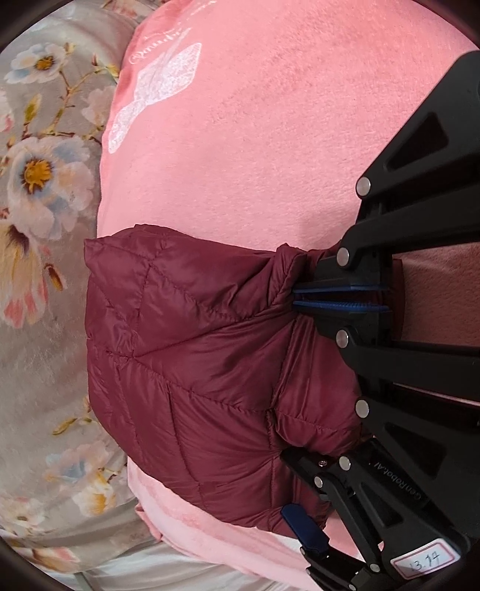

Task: Fold large clothes

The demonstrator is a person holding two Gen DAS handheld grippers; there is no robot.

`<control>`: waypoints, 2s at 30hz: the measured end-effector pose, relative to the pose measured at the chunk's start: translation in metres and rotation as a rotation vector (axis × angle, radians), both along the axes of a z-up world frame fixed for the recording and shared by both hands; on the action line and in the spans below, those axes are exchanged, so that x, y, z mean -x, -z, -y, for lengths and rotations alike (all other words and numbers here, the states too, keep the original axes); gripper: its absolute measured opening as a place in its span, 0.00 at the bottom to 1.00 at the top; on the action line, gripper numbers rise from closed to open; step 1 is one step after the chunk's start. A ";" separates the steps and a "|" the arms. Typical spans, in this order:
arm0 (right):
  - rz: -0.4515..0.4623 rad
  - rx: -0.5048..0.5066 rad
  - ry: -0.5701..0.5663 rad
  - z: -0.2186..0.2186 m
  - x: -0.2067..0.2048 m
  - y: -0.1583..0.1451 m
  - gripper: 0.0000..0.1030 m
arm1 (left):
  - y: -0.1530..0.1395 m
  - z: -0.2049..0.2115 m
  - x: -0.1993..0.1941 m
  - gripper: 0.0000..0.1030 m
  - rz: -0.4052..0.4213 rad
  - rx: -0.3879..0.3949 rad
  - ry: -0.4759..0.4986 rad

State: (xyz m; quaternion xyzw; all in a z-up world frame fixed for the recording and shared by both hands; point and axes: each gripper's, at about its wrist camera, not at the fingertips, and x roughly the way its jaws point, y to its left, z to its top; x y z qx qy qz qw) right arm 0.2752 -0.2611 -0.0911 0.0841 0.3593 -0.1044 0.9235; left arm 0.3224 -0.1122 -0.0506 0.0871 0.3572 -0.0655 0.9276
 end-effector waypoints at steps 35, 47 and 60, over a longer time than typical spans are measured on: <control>0.112 0.106 0.013 -0.034 0.192 0.003 0.91 | 0.000 -0.050 0.154 0.76 0.101 0.008 -0.017; 0.113 0.112 0.073 -0.046 0.230 0.007 0.95 | 0.010 -0.067 0.201 0.77 0.080 -0.009 -0.069; 0.103 0.101 0.066 -0.046 0.230 0.013 0.95 | 0.016 -0.065 0.198 0.76 0.075 -0.029 -0.086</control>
